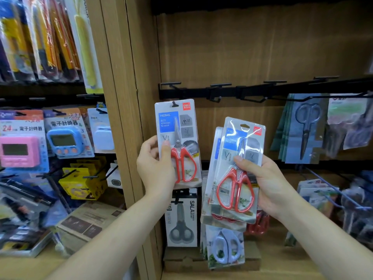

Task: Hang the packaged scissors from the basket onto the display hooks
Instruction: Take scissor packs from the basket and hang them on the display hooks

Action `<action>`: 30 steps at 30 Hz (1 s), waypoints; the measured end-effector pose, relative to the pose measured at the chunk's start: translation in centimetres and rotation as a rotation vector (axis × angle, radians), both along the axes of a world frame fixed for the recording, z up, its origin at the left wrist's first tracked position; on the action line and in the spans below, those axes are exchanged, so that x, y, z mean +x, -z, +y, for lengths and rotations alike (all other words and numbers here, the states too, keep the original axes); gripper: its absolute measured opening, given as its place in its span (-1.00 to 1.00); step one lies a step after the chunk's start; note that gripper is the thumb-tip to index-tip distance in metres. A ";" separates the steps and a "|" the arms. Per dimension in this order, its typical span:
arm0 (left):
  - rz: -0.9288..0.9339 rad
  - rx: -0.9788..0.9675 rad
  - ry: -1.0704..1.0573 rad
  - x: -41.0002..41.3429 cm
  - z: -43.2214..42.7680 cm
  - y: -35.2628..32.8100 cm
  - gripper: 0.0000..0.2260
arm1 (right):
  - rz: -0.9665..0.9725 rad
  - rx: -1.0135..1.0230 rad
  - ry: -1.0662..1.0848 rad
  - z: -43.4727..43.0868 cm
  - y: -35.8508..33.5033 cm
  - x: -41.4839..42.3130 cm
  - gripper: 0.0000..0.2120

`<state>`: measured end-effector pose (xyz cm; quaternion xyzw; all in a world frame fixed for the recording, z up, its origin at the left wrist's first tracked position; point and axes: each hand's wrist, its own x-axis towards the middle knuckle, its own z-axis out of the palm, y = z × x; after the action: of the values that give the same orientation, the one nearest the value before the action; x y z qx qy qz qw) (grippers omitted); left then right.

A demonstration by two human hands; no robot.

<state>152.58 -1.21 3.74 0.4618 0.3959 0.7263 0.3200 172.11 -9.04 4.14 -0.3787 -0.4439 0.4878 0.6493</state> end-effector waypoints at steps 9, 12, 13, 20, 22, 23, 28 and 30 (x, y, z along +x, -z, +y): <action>0.806 0.406 -0.338 0.8 0.8 -0.5 -0.49 | -0.037 -0.026 0.084 0.5 0.7 0.6 -0.72; 0.994 0.289 -0.305 1.4 2.4 -1.8 -0.43 | -0.052 -0.048 0.113 0.7 1.0 1.1 -0.75; 1.037 0.252 -0.301 1.6 2.8 -2.1 -0.42 | -0.048 -0.055 0.118 0.7 1.2 1.3 -0.74; 1.290 0.083 -0.261 2.8 7.6 -3.3 -0.38 | -0.001 -0.069 0.151 1.1 2.0 1.9 -0.74; 1.338 -0.003 -0.243 3.5 9.5 -4.3 -0.39 | 0.009 -0.070 0.149 1.2 2.2 1.9 -0.74; 1.353 -0.032 -0.222 3.6 10.4 -4.7 -0.40 | 0.011 -0.068 0.144 1.3 2.3 2.0 -0.74; 1.225 -0.084 0.043 3.2 12.1 -5.7 -0.46 | -0.036 -0.039 0.111 1.3 2.3 2.0 -0.74; 1.051 0.022 0.036 2.4 9.8 -4.8 -0.55 | -0.080 -0.016 0.121 1.3 2.4 1.8 -0.74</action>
<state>154.97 8.62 8.51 0.7739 0.4873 0.3951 0.0859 173.95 -7.72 1.76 -0.4291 -0.4420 0.4357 0.6562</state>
